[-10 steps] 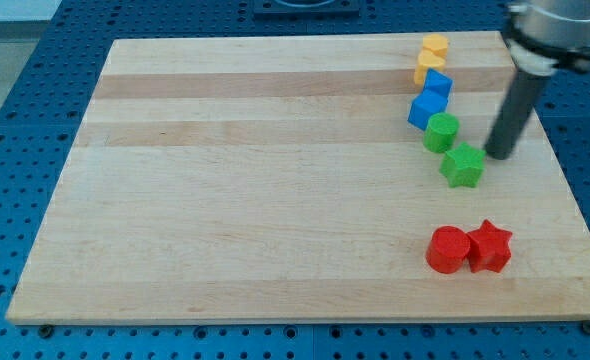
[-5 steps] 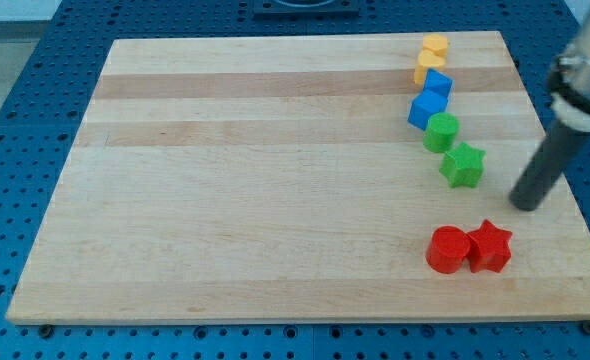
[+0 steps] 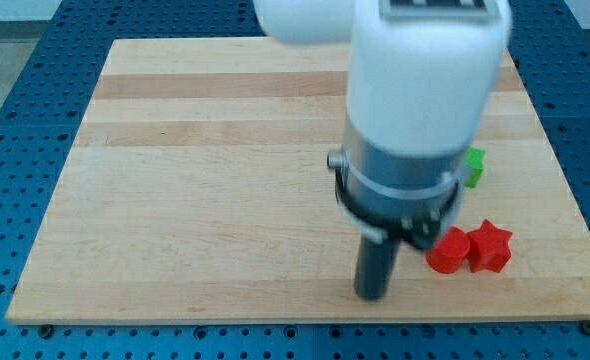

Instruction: Push the red star below the green star

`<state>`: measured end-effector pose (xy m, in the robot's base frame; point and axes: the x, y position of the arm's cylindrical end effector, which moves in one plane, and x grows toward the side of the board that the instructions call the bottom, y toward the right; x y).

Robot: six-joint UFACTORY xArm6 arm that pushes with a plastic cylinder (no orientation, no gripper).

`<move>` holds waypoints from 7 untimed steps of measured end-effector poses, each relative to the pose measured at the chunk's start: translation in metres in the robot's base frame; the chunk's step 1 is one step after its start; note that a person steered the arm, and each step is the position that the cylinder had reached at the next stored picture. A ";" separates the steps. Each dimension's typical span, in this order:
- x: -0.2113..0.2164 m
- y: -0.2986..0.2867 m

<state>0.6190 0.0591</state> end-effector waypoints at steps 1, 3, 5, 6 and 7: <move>0.000 0.008; -0.001 0.109; -0.015 0.116; -0.026 0.116; -0.027 0.118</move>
<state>0.5920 0.1771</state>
